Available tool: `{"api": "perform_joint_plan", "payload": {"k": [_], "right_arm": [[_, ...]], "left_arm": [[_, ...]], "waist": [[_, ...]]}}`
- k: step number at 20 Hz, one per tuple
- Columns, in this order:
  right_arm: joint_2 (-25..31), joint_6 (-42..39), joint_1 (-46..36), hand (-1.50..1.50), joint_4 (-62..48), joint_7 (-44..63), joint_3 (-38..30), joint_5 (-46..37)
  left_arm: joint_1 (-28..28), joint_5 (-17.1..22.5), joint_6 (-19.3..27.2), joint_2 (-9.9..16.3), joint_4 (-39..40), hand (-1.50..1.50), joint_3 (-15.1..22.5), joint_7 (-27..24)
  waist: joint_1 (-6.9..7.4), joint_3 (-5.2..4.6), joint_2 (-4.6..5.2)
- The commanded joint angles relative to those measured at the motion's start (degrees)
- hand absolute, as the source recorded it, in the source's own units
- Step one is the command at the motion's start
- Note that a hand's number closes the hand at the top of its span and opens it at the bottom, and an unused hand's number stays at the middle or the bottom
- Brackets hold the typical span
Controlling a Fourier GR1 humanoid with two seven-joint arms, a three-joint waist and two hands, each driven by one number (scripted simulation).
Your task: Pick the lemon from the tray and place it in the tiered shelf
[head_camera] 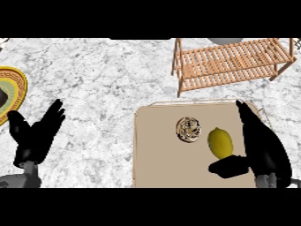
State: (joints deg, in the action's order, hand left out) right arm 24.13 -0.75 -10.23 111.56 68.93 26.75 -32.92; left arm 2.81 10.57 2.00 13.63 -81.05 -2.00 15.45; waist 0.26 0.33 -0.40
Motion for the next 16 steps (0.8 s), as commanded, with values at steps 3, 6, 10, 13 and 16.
{"api": "perform_joint_plan", "payload": {"k": [3,6,10,13,16], "right_arm": [[-5.6,-2.0,-2.8,-1.5,-5.0,9.6,-0.7,-4.4],[-6.4,-2.5,-1.6,-1.5,-7.2,8.5,-1.1,-7.0],[-4.1,-3.4,2.6,-1.5,-7.3,4.0,-3.9,-7.9],[-7.5,-1.3,0.7,-1.5,-13.2,0.3,-3.6,-11.2],[-10.0,0.2,2.1,-1.5,-13.4,-1.4,-4.1,-12.9]], "left_arm": [[-3.4,-0.5,-1.0,-0.8,1.2,0.0,1.3,0.9],[-2.5,0.5,-1.4,-0.1,0.5,0.0,0.3,2.7],[-3.2,-1.1,0.1,-1.8,1.8,0.0,0.6,0.3],[1.0,0.0,-1.3,-0.2,4.0,0.0,-1.3,1.8],[-2.2,-1.3,-0.7,-1.9,2.2,0.0,0.3,0.8]], "waist": [[0.14,-0.38,0.41],[0.04,-0.36,0.36],[-0.47,-0.36,0.34],[-0.28,-0.34,0.47],[-0.26,-0.34,0.4]]}}
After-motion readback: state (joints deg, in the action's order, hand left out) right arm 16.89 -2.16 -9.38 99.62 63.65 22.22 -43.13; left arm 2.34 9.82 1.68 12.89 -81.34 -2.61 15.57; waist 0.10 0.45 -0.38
